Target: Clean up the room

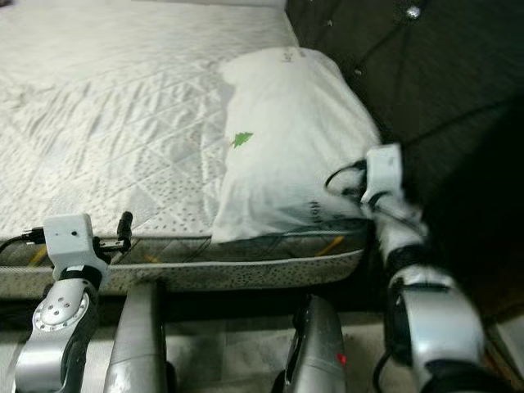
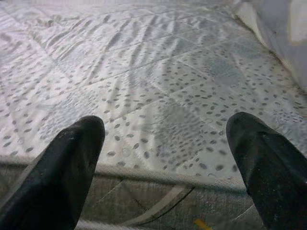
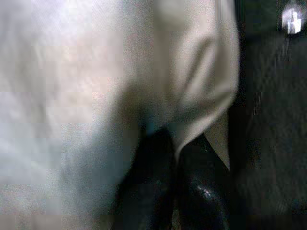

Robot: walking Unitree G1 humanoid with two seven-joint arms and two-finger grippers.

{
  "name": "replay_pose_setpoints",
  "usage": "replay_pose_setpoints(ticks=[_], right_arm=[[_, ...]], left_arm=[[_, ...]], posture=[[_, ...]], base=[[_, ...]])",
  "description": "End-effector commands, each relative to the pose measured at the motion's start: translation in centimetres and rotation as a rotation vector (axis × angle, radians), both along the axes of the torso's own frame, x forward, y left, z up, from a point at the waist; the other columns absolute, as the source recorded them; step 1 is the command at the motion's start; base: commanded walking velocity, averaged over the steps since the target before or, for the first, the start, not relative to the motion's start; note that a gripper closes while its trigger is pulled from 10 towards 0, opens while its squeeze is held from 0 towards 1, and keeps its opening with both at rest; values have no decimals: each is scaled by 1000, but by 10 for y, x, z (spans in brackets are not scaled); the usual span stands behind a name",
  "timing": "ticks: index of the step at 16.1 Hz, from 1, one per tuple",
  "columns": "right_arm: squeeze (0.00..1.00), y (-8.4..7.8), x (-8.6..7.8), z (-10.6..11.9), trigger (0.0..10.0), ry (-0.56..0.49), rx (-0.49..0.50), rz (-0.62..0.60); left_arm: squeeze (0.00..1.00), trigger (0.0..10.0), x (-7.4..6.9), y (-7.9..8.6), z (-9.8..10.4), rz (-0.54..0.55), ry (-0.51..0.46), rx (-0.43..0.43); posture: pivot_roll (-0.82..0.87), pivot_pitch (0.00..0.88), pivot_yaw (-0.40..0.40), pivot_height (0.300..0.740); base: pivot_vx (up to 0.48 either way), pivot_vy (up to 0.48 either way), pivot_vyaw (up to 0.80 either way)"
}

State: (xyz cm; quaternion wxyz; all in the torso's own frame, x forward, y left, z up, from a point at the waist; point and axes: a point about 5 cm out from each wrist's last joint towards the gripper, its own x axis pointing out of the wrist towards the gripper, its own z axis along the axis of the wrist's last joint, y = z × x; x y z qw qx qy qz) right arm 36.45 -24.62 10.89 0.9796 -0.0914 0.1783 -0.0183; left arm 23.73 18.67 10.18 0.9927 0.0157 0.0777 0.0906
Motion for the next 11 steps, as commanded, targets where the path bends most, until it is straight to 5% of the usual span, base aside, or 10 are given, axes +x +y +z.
replay_pose_setpoints(ticks=[1, 3, 4, 5, 6, 7, 11], right_arm=[[0, 11, -2, -7, 0, 28, 18, 43], [0, 24, -10, -22, 0, 37, 36, 30], [0, 28, -11, -24, 2196, 26, 49, 13], [0, 36, -13, -26, 10000, -13, 72, 2], [800, 42, -17, -28, 10000, -40, 66, 1], [1000, 47, -20, -31, 10000, -52, 73, -4], [1000, 69, -40, -43, 10000, -85, 86, -2]], left_arm=[[0, 10000, 2, 0, 0, 2, 4, -6], [0, 10000, 8, 7, -1, 52, 3, -29], [0, 10000, 11, 8, 0, 61, -4, -35], [0, 10000, 14, 8, 0, 65, -12, -35], [0, 10000, 16, 6, 2, 55, -26, -29], [0, 10000, 18, 4, 3, 37, -38, -18], [0, 10000, 17, -2, -4, -23, -33, 30]], posture=[[39, 0, -40, 501], [30, 0, -29, 501], [29, 0, -31, 501], [26, 0, -44, 501], [27, 0, -57, 501], [35, 0, -74, 501], [39, 0, -65, 501]], base=[[0, 0, 0], [0, 0, 0], [0, 0, 0], [0, 0, 0], [0, 0, 0], [0, 0, 0], [0, 0, 0]])
